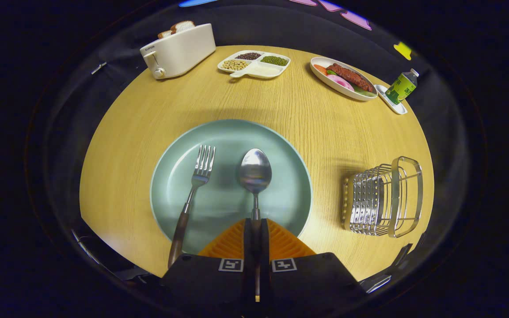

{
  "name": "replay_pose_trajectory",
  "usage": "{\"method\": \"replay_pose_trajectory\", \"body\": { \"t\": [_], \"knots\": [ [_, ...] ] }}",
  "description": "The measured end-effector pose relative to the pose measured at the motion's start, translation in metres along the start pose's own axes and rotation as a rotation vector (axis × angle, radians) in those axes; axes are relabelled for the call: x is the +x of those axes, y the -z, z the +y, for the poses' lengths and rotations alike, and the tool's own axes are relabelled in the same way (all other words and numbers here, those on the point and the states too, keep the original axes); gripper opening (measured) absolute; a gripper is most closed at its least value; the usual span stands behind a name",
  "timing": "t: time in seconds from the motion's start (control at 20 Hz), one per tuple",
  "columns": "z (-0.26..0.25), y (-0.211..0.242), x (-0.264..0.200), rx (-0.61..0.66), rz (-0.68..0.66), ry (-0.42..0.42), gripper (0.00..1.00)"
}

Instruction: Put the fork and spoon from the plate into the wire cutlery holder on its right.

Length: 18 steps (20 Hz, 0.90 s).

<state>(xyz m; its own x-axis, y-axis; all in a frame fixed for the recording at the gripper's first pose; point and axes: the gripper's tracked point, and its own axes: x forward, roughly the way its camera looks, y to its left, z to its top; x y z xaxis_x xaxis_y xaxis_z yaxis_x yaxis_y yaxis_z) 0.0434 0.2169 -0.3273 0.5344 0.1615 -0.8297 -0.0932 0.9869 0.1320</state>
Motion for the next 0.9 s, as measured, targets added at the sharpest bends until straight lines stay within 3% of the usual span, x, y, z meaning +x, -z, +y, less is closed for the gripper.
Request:
{"method": "replay_pose_trajectory", "body": {
  "t": [0.25, 0.5, 0.75, 0.9],
  "knots": [
    [0.0, -0.008, -0.021, 0.018, -0.023, -0.041, 0.09],
    [-0.022, -0.022, -0.086, -0.023, -0.066, -0.092, 0.08],
    [-0.099, -0.015, -0.142, -0.035, 0.039, -0.112, 0.08],
    [-0.15, -0.001, -0.147, -0.088, 0.164, -0.047, 0.09]
  ]
}}
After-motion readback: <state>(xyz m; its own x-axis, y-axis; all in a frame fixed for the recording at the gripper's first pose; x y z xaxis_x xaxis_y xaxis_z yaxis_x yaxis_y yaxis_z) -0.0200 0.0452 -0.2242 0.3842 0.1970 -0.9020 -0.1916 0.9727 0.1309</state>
